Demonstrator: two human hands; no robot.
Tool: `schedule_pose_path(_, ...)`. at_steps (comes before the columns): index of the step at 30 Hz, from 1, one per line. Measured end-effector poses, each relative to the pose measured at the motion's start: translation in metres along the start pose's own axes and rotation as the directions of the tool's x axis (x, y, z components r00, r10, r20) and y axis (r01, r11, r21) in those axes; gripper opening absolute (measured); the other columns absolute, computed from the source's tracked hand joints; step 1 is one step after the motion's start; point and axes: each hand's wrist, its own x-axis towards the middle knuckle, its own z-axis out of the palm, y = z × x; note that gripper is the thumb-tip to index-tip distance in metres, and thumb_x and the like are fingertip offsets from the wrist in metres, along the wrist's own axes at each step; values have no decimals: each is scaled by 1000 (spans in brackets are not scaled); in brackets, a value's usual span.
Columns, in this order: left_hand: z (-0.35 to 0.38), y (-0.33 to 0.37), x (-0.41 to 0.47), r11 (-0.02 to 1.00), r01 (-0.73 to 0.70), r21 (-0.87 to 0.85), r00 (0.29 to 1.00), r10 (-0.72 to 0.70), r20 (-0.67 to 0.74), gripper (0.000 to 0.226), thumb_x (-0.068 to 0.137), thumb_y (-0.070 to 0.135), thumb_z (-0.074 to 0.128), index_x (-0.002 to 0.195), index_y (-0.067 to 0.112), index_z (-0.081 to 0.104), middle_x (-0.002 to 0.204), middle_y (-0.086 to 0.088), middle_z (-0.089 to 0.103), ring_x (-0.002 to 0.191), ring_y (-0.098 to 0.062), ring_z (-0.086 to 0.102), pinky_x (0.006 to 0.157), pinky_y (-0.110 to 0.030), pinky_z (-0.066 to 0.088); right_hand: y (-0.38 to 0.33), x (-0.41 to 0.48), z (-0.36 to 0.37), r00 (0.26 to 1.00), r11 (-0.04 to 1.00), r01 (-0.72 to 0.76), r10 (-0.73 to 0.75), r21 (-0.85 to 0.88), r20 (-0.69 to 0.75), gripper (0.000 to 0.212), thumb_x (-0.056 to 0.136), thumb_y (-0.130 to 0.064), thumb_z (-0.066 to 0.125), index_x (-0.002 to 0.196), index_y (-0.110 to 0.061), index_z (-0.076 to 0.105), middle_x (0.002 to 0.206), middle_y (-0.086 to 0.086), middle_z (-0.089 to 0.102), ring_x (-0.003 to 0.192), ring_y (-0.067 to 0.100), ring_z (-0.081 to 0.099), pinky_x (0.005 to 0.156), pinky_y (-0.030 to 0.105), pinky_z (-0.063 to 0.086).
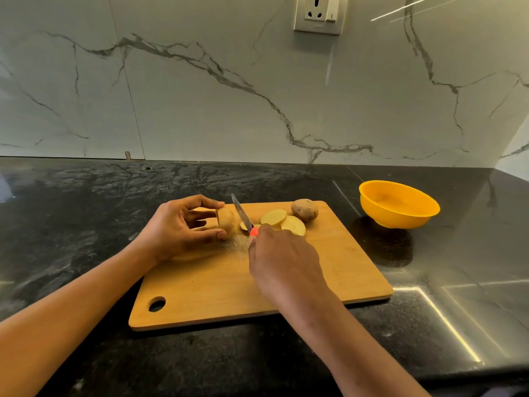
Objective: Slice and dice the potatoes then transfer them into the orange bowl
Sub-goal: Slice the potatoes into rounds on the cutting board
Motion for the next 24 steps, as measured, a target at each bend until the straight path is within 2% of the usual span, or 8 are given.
schedule_pose_path(4, 0, -1, 0, 1000, -13, 21, 1000, 14, -18, 52, 54, 37, 81, 104, 36, 66, 112, 12, 66, 104, -8, 63, 83, -13, 50, -7, 2, 2, 999, 1000, 3, -3, 13, 43, 24, 102, -25, 43, 122, -15, 51, 110, 5, 62, 94, 19, 59, 62, 28, 37)
schedule_pose_path(8, 0, -1, 0, 999, -6, 41, 1000, 7, -24, 53, 53, 38, 80, 103, 37, 65, 112, 13, 65, 102, -7, 63, 81, -14, 50, -10, 4, 0, 997, 1000, -4, 1, 30, 77, 24, 101, -25, 43, 121, -14, 52, 111, 6, 61, 85, 18, 52, 58, 28, 36)
schedule_pose_path(11, 1, 1, -1, 999, -13, 52, 1000, 14, -28, 54, 50, 43, 79, 103, 36, 65, 110, 13, 66, 98, -2, 63, 79, -13, 49, -10, 9, -6, 991, 999, -3, -2, 33, 137, 23, 101, -23, 45, 120, -13, 54, 109, 7, 61, 87, 19, 53, 60, 29, 38)
schedule_pose_path(15, 1, 3, -1, 996, -23, 82, 999, 25, -22, 53, 53, 44, 78, 103, 35, 65, 104, 13, 68, 95, 6, 63, 74, -6, 48, -11, 17, -10, 991, 998, 58, -60, 24, 118, 22, 101, -21, 43, 114, -11, 59, 81, 2, 51, 77, 17, 49, 52, 26, 31)
schedule_pose_path(20, 0, 2, -2, 995, -24, 100, 999, 26, -19, 52, 55, 40, 78, 105, 33, 65, 102, 13, 68, 96, 7, 62, 74, -7, 49, -9, 15, -11, 988, 995, 98, -96, -4, 121, 22, 102, -22, 42, 112, -13, 60, 81, 2, 53, 73, 16, 52, 49, 24, 31)
schedule_pose_path(24, 1, 5, -2, 995, -21, 97, 1000, 21, -2, 49, 56, 39, 77, 103, 36, 64, 96, 17, 68, 96, 8, 62, 73, -7, 47, -12, 24, -11, 984, 998, 63, -62, 2, 168, 21, 101, -19, 43, 108, -9, 60, 69, 1, 46, 63, 15, 48, 54, 27, 40)
